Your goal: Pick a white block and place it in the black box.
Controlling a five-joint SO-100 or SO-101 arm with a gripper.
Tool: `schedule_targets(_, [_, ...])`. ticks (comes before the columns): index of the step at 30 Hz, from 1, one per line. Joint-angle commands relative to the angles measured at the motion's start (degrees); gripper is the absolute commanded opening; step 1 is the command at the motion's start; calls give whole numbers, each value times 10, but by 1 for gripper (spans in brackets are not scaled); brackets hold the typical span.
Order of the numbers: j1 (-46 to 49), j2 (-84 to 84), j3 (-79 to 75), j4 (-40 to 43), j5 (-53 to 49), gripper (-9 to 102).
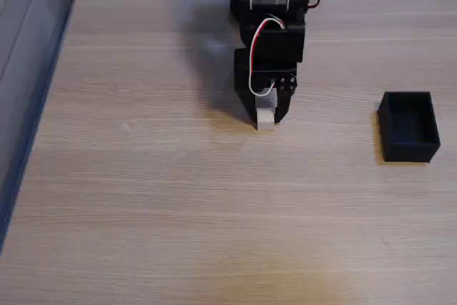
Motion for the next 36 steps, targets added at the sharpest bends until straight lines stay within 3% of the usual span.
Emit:
schedule_targets(1, [-15, 54, 5, -6, -2, 0])
schedule_targets(4, [-44, 112, 14, 12, 18, 0])
schedule_targets(12, [-176, 183, -47, 160, 86, 0])
schedule_targets(20, [-273, 101, -166, 177, 156, 0])
schedule_targets(36, [-374, -122, -408, 221, 237, 0])
